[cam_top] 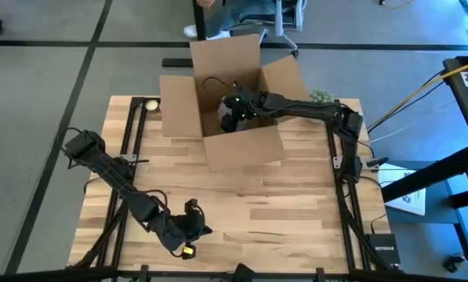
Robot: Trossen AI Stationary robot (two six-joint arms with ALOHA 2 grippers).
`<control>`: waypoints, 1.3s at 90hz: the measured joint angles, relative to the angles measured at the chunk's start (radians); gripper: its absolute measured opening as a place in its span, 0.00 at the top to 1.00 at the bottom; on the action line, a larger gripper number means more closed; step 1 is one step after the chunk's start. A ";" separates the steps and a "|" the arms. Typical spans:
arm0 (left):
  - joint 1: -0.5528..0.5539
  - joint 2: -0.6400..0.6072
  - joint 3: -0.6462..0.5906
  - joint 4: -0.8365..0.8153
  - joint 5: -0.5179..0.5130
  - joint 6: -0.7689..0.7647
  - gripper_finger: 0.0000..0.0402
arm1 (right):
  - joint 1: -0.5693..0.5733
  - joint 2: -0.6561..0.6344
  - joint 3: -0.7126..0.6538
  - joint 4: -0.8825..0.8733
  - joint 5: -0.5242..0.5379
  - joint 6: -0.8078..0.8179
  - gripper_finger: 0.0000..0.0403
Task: Wrap mug
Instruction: Put the wrapped white patterned mug into the brown cardboard box, then return to Home Position
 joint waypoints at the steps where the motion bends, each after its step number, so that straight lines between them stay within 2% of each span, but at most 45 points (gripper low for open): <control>1: 0.000 0.000 0.000 -0.001 -0.001 0.000 1.00 | 0.001 -0.004 0.005 -0.003 0.000 -0.005 0.45; 30: 0.002 -0.001 0.000 -0.003 -0.017 0.047 1.00 | 0.028 -0.106 0.145 -0.107 0.017 -0.096 0.43; 45: 0.042 -0.052 0.000 -0.051 0.059 0.135 1.00 | 0.074 -0.174 0.217 -0.174 0.000 -0.138 0.43; 58: 0.127 -0.115 -0.009 -0.132 0.136 0.246 1.00 | 0.136 -0.261 0.251 -0.241 -0.001 -0.172 0.43; 68: 0.212 -0.191 -0.081 -0.078 0.196 0.326 1.00 | 0.184 -0.336 0.253 -0.301 0.002 -0.175 0.43; 80: 0.300 -0.302 -0.239 0.039 0.245 0.367 1.00 | 0.258 -0.401 0.253 -0.423 -0.002 -0.173 0.43; 88: 0.349 -0.394 -0.349 0.129 0.257 0.365 1.00 | 0.325 -0.445 0.209 -0.500 -0.005 -0.156 0.45; 97: 0.392 -0.490 -0.435 0.149 0.259 0.348 1.00 | 0.397 -0.499 0.104 -0.519 -0.009 -0.133 0.51; 108: 0.426 -0.592 -0.495 0.131 0.257 0.329 1.00 | 0.474 -0.580 -0.054 -0.465 -0.009 -0.097 0.61; 117: 0.441 -0.660 -0.540 0.133 0.255 0.318 1.00 | 0.524 -0.661 -0.213 -0.352 -0.009 -0.071 0.70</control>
